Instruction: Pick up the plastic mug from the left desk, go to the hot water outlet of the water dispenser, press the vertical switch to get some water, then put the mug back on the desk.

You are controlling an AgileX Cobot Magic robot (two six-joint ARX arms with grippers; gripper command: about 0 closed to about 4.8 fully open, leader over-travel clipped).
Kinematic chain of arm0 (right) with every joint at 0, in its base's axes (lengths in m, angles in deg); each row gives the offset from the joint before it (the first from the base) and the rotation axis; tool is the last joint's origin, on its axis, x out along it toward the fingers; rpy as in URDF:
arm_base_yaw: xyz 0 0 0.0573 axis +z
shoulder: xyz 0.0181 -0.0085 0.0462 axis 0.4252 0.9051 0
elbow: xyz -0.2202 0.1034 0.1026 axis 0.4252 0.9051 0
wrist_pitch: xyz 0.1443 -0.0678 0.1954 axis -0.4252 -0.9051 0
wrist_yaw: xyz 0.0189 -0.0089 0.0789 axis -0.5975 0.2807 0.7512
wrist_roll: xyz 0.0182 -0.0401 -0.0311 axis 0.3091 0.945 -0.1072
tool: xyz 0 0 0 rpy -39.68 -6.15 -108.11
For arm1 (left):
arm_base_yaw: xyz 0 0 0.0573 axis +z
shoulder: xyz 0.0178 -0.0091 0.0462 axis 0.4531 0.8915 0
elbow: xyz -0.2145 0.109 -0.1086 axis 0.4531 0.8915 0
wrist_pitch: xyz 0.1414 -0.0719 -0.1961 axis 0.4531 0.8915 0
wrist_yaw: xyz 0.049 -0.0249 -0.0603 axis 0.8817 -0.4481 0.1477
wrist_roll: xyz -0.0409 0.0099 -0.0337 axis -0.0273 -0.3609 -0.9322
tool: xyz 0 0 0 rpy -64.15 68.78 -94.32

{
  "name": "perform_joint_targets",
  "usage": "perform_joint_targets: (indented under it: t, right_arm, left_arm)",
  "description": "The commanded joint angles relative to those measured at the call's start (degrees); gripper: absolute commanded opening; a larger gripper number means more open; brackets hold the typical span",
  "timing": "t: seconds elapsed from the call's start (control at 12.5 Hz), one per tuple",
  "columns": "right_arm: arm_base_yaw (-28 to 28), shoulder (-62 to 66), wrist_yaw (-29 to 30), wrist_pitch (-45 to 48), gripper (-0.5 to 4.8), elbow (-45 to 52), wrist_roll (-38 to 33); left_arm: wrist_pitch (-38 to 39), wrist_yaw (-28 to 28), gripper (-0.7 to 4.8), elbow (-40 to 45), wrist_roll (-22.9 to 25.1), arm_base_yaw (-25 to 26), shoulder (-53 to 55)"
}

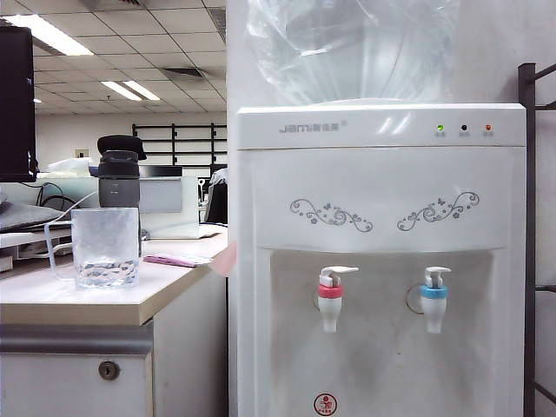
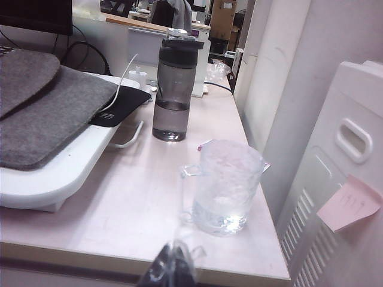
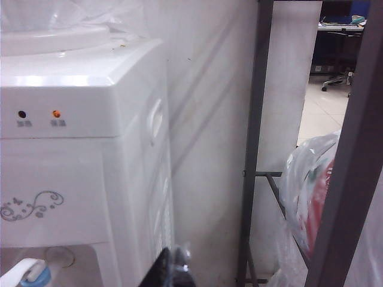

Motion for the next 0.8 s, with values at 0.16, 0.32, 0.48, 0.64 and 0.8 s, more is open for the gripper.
perform_joint_targets:
  t: [0.16, 0.32, 0.48, 0.64, 0.8]
  right_arm:
    - [0.04, 0.0, -0.02, 1.05, -0.05, -0.04, -0.2]
    - [0.07, 0.0, 1.31, 1.03, -0.05, -0.7, -1.33]
    - [0.04, 0.0, 7.65, 0.02, 0.05, -8.24, -1.29]
    - [-0.02, 0.02, 7.61, -3.45, 1.24, -13.62, -1.01]
    - [-0.07, 0.04, 7.69, -7.63, 3.43, -19.43, -0.85]
  left_arm:
    - [-0.74, -0.13, -0.06, -0.11, 0.07, -0.04, -0.07]
    - [-0.63, -0.31, -0.06, -0.55, 0.04, -0.04, -0.07]
    - [1.11, -0.33, 2.07, -6.08, 0.02, -0.04, -0.07]
    - [1.99, -0.33, 4.21, -10.69, -0.9, -0.04, -0.07]
    - [3.63, -0.61, 4.79, -17.0, -1.81, -0.07, 0.74]
